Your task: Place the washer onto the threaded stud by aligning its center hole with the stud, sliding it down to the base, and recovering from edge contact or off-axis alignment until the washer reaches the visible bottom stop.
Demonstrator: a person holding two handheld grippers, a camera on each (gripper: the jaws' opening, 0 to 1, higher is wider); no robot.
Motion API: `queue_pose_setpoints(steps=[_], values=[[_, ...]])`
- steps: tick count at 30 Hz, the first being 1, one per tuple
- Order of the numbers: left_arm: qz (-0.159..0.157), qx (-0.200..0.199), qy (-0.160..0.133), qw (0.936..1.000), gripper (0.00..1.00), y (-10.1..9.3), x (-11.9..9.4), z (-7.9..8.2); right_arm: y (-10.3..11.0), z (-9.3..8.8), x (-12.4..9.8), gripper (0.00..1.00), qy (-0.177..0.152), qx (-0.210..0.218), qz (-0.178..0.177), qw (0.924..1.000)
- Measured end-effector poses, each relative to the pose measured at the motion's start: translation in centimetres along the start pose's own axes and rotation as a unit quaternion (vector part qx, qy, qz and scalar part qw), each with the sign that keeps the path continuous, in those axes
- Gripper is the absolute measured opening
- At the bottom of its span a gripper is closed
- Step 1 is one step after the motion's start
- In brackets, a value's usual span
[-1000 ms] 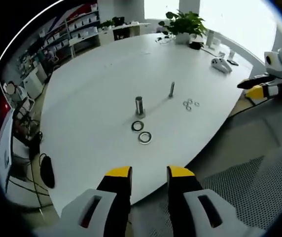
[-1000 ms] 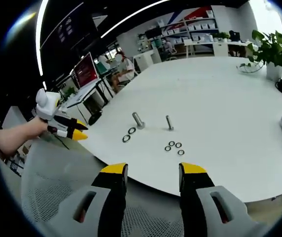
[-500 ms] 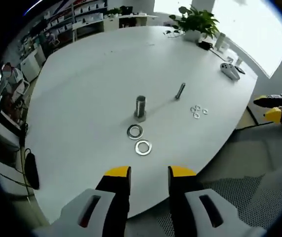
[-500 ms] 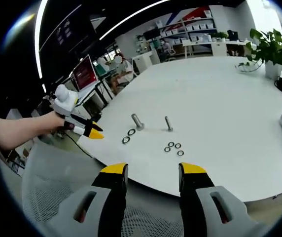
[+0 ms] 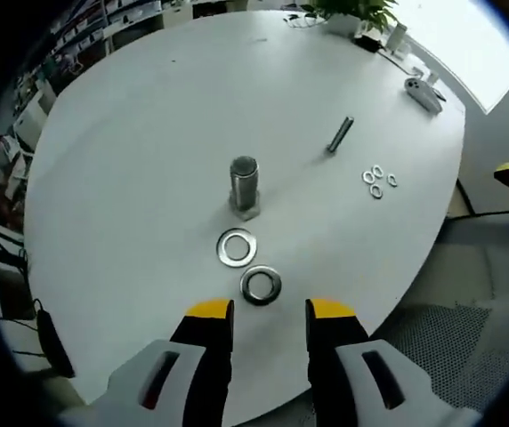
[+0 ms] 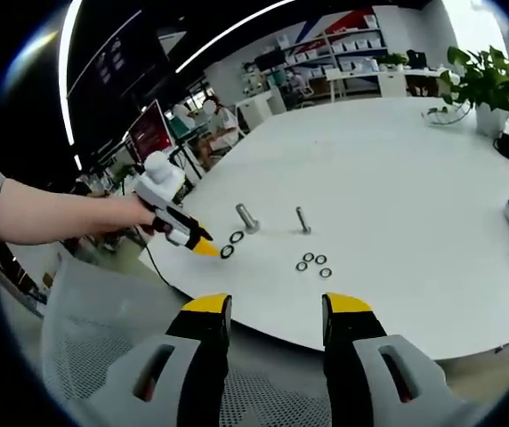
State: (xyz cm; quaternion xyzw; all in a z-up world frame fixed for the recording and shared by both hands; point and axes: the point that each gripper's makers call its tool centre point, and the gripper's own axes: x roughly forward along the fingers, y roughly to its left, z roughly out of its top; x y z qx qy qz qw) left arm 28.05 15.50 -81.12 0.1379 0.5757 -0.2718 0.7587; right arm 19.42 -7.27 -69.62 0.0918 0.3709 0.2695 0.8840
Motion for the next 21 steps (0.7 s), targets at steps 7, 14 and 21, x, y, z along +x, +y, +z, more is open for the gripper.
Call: queue_pose_setpoints(steps=[7,14,21], values=[[0.007,0.018,0.042,0.9990,0.31,0.5,2.1,-0.2,0.0,0.0,0.0,0.43,0.000,0.003,-0.001,1.0000],[0.018,0.040,0.056,0.9975,0.29,0.8,2.6,0.0,-0.1,0.0,-0.1,0.42,-0.002,0.005,-0.003,1.0000],[0.037,0.103,0.080,0.9908,0.31,0.7,2.8,-0.3,-0.2,0.1,-0.1,0.41,-0.005,0.006,-0.004,1.0000]])
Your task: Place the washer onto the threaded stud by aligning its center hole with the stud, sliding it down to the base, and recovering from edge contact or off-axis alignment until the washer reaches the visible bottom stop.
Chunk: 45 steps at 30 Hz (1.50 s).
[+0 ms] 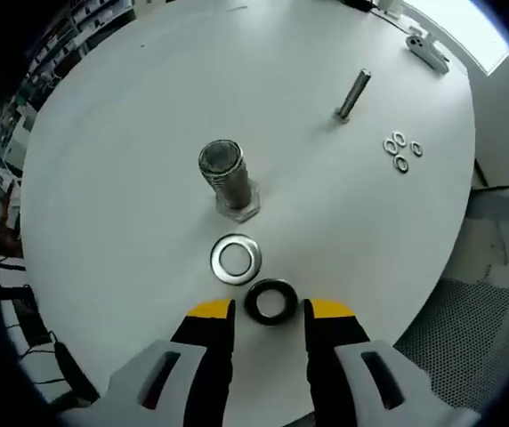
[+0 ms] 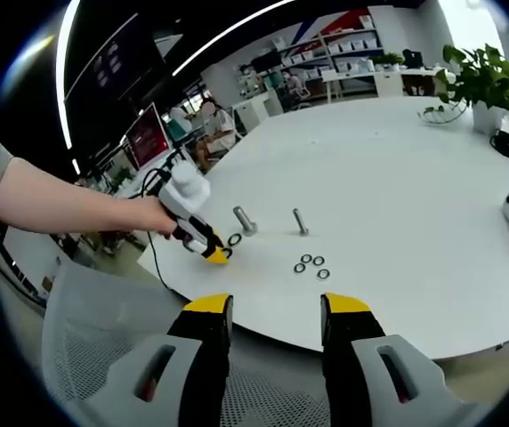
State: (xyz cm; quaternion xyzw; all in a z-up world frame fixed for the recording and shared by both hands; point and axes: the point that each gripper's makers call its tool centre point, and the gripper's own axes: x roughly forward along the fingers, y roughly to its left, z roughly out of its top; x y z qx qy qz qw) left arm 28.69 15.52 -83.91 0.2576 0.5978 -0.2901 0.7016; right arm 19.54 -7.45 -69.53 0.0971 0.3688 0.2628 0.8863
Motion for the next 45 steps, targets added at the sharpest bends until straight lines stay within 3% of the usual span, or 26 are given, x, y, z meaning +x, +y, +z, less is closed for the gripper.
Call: queue_pose_setpoints(steps=[1,2,4,9,13,27,45], values=[[0.004,0.024,0.003,0.9997,0.30,-0.1,0.0,0.1,0.0,0.0,0.0,0.41,0.000,0.000,0.000,1.0000],[-0.004,-0.002,0.000,1.0000,0.29,-0.5,0.1,0.3,0.0,0.0,0.0,0.41,0.000,0.000,0.000,1.0000],[-0.004,-0.013,0.002,0.9999,0.29,-0.2,0.0,0.2,0.1,0.0,0.0,0.41,0.000,-0.001,0.002,1.0000],[-0.005,-0.008,0.005,0.9999,0.29,-0.2,0.0,0.1,0.1,0.0,0.0,0.41,0.000,0.000,0.002,1.0000],[0.000,-0.020,0.004,0.9998,0.21,0.3,0.0,0.2,0.1,0.0,0.0,0.41,0.001,0.001,0.002,1.0000],[-0.010,-0.017,-0.009,0.9998,0.19,0.2,0.0,0.2,0.0,0.0,-0.1,0.41,-0.001,0.002,0.001,1.0000],[-0.006,0.024,0.007,0.9997,0.18,0.6,-0.3,-0.6,0.0,0.1,0.0,0.41,-0.002,0.002,0.001,1.0000]])
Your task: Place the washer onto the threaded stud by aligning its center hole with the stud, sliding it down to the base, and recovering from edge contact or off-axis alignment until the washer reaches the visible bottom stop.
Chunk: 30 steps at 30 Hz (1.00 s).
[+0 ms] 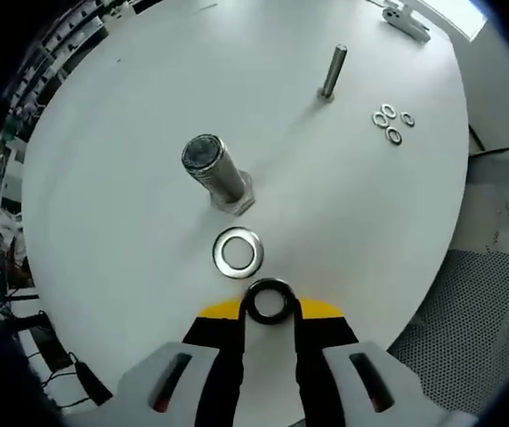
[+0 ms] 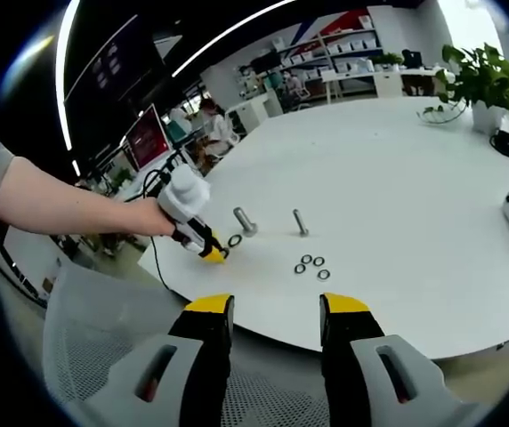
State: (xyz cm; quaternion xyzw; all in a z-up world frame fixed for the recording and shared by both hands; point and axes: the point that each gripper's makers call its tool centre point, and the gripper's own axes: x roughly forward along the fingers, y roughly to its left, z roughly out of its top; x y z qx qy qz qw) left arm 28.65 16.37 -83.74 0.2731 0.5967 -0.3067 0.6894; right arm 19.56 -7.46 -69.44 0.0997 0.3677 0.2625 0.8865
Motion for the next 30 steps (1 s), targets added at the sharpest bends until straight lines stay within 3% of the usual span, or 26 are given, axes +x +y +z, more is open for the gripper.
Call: queue_pose_setpoints(steps=[16,30], values=[[0.000,0.014,-0.001,0.9999,0.18,0.5,-0.7,-0.4,-0.1,-0.1,0.0,0.41,0.001,0.001,-0.002,1.0000],[0.016,0.059,-0.039,0.9974,0.18,1.2,-4.3,2.6,-0.1,0.1,0.0,0.41,-0.002,-0.001,-0.001,1.0000]])
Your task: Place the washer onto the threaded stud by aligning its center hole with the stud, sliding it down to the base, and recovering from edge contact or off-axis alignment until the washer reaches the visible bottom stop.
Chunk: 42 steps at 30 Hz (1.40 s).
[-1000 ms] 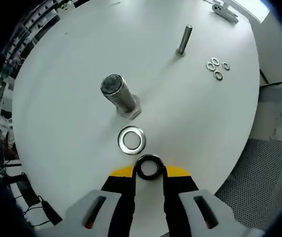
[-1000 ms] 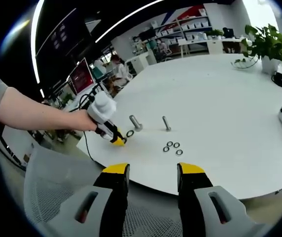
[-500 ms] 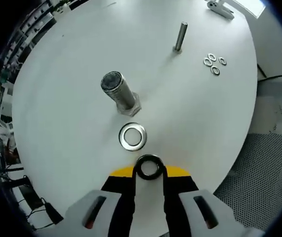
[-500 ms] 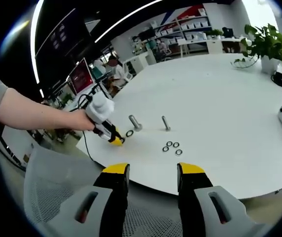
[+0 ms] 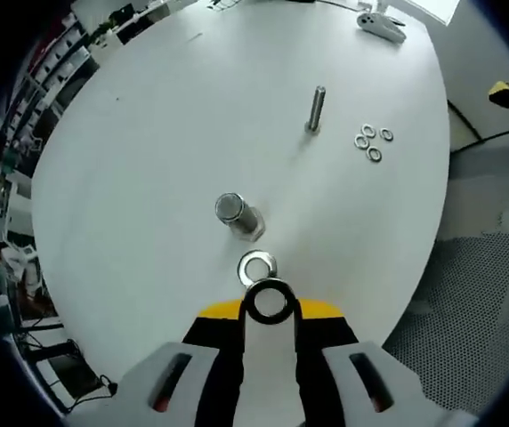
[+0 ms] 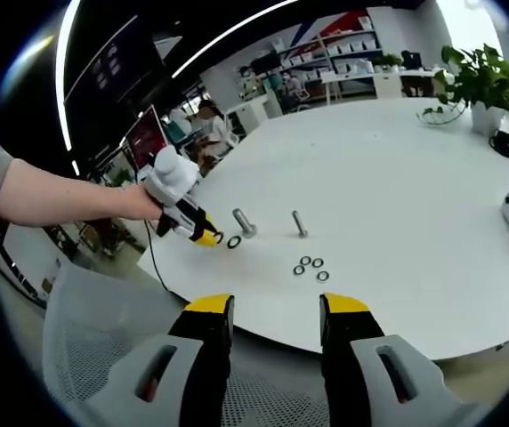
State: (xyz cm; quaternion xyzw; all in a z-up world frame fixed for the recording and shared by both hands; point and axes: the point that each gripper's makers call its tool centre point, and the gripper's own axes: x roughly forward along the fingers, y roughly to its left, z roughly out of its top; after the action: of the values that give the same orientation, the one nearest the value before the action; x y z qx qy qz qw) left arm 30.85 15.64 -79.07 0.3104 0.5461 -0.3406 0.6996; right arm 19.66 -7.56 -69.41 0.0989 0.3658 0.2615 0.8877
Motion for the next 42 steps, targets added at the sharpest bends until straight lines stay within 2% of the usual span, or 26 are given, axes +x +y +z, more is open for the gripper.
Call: queue_pose_setpoints(steps=[8,13,20,29,42], values=[[-0.001,0.001,-0.021,0.9998,0.19,0.8,-1.8,2.2,0.0,0.1,0.0,0.41,-0.003,0.002,0.000,1.0000],[0.005,0.016,-0.026,0.9995,0.19,1.4,-2.5,3.6,0.0,0.2,-0.1,0.41,-0.005,0.004,0.001,1.0000],[0.006,0.016,-0.026,0.9995,0.19,2.0,-2.1,5.0,-0.1,0.3,-0.1,0.41,-0.008,0.006,-0.002,0.9999],[0.004,0.019,-0.020,0.9996,0.19,2.4,-1.2,5.6,-0.2,0.3,-0.1,0.41,-0.010,0.007,-0.004,0.9999],[-0.003,0.036,-0.009,0.9993,0.19,2.0,-0.3,5.9,-0.4,0.3,-0.1,0.41,-0.010,0.008,-0.007,0.9999]])
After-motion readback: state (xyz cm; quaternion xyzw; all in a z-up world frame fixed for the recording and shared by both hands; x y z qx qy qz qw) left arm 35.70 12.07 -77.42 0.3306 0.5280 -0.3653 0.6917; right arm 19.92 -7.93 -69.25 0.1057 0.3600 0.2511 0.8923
